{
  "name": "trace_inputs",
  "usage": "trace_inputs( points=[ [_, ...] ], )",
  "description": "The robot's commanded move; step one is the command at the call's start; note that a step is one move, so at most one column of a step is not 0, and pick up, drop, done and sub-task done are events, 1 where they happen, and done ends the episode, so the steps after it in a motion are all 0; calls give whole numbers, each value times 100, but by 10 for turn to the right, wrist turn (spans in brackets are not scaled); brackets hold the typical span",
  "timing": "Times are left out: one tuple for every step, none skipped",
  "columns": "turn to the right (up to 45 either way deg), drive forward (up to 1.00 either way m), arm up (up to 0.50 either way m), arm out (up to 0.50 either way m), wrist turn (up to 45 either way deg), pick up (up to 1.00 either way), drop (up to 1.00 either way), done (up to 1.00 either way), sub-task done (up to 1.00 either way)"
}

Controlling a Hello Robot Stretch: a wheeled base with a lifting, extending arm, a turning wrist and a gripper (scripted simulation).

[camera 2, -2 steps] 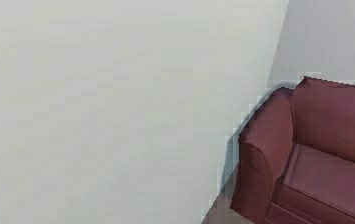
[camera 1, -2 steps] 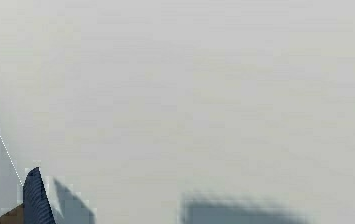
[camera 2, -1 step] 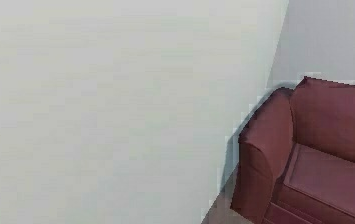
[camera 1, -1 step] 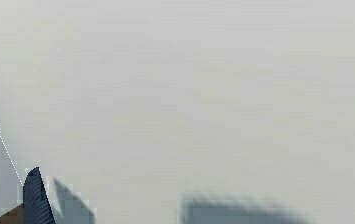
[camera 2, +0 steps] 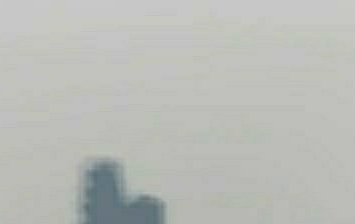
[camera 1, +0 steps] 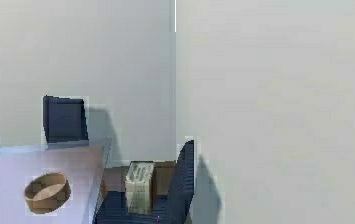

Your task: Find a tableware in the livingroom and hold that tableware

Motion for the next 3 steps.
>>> trace_inputs(
  points=[
    [-450,0,0,0,0,0,0,0,0],
    [-450,0,0,0,0,0,0,0,0],
    [-450,0,0,0,0,0,0,0,0]
  ],
)
